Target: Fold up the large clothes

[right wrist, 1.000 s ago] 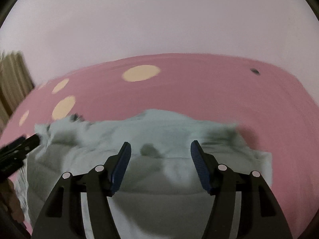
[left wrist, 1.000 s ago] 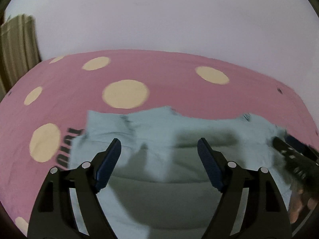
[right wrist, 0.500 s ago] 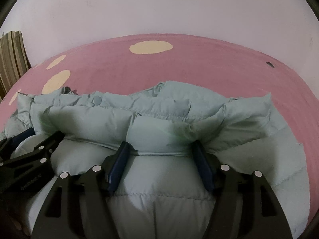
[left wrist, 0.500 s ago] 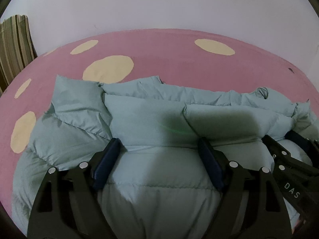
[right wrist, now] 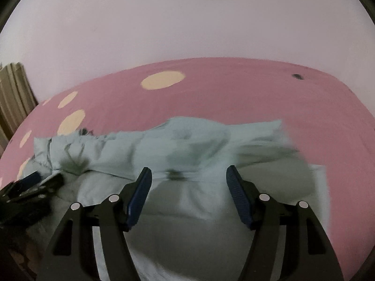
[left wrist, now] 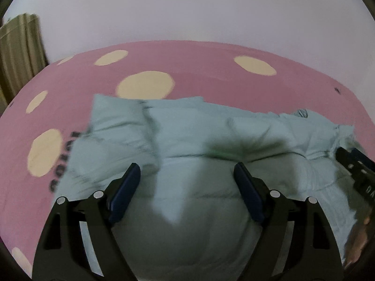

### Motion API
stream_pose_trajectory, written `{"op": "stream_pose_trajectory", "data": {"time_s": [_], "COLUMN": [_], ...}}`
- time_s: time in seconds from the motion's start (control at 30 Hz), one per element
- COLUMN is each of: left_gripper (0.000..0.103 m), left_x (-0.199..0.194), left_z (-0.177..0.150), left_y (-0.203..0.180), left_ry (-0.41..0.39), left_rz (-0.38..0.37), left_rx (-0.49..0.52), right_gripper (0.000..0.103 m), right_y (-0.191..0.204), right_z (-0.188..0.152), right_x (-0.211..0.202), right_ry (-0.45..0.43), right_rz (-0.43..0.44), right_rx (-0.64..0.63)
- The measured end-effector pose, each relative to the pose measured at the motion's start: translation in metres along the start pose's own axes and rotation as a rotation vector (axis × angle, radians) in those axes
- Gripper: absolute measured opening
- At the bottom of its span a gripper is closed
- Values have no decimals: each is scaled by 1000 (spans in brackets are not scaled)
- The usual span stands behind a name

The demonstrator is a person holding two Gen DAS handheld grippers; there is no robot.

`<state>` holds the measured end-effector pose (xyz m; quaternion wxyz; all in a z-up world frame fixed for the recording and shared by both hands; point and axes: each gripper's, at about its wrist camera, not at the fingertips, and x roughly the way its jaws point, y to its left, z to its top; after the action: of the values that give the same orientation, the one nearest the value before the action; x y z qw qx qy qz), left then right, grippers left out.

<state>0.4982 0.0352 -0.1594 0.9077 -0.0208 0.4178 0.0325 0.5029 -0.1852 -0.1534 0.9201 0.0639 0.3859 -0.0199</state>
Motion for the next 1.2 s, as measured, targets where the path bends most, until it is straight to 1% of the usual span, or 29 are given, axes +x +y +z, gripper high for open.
{"op": "stream_pose_trajectory", "data": {"time_s": [0.07,0.13,0.23,0.3,0.37,0.5,0.6,0.7,0.77,0.87,0.93,0.97,1.07,1.17,1.2], "left_gripper": [81,81,82,83,84,86,86,86,86,86,87,89,90,90,90], "left_x": [-4,2,13,20,28,39,37,21,3,-29,-45,-52,-61,-65,-63], "left_z": [-3,-6,-13,-15,-15,-16,-13,-8,-8,-12,-19,-25,-48,-73,-81], "left_y": [13,22,29,30,31,31,29,29,36,56,74,85,112,127,129], "left_ry": [-14,1,17,25,29,37,43,51,49,3,-9,-2,36,67,83], "left_rz": [32,51,45,37,28,15,27,36,14,2,17,23,-21,-52,-73], "left_rx": [-27,-36,-50,-55,-52,-56,-45,-34,-45,-102,-147,-174,-233,-284,-297], "right_gripper": [65,65,67,69,70,71,71,71,71,72,74,76,77,78,78], "right_y": [-9,-19,-28,-26,-27,-34,-34,-33,-36,-44,-54,-60,-74,-89,-96], "right_z": [-2,-7,-16,-22,-24,-25,-21,-14,-12,-13,-19,-24,-42,-59,-66], "right_x": [-3,2,20,30,38,43,42,27,9,-13,-31,-39,-55,-63,-62], "right_ry": [-1,11,53,55,58,65,70,59,49,35,25,25,36,54,73], "right_rz": [-40,-80,-85,-94,-87,-61,-58,-56,-37,-26,-22,-24,-37,-41,-30], "right_rx": [-7,-15,-12,-38,-27,4,6,11,28,53,81,90,107,155,191]}}
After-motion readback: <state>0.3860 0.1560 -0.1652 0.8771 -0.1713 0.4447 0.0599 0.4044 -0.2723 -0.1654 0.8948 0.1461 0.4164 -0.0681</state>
